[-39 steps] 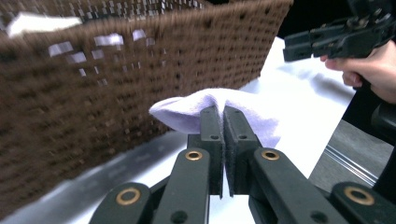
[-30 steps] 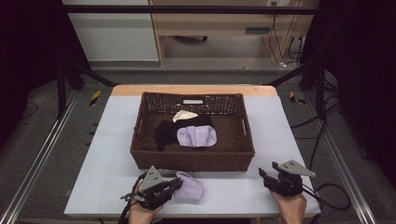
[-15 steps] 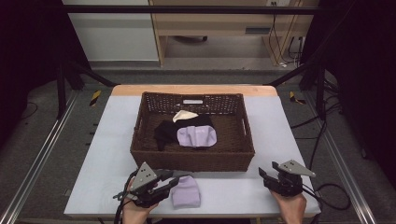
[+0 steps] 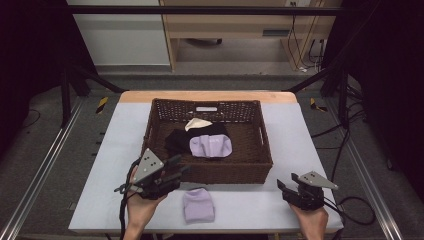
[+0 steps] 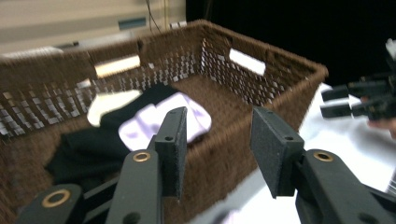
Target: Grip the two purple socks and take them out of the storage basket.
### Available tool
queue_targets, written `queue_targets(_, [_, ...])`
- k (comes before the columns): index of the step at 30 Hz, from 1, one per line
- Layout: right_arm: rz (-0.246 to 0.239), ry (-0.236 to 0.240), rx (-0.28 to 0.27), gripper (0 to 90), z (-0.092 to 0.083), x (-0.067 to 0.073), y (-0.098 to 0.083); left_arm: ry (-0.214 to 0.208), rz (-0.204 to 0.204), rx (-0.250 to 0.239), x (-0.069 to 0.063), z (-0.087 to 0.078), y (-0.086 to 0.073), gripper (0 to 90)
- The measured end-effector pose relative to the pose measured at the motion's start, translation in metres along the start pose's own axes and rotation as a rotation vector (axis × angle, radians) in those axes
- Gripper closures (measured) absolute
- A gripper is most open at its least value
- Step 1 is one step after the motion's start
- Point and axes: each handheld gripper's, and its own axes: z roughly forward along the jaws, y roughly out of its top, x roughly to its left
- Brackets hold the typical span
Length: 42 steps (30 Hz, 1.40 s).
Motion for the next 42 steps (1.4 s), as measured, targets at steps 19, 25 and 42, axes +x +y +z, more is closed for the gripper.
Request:
queue_targets(19, [0.007, 0.005, -0.004, 40.4, 0.0, 0.0, 0.0, 0.124, 0.032, 0.041, 0.034, 0.06, 0.057, 40.8])
queue_targets(25, [-0.004, -0.002, -0.002, 40.7, 0.002, -0.001, 0.0, 0.099, 0.061, 0.045, 0.041, 0.087, 0.069, 41.2])
queue_targets(42, [0.008, 0.008, 0.005, 41.5, 0.003, -0.002, 0.0, 0.093, 0.033, 0.225, 0.06, 0.162, 0.046, 32.7])
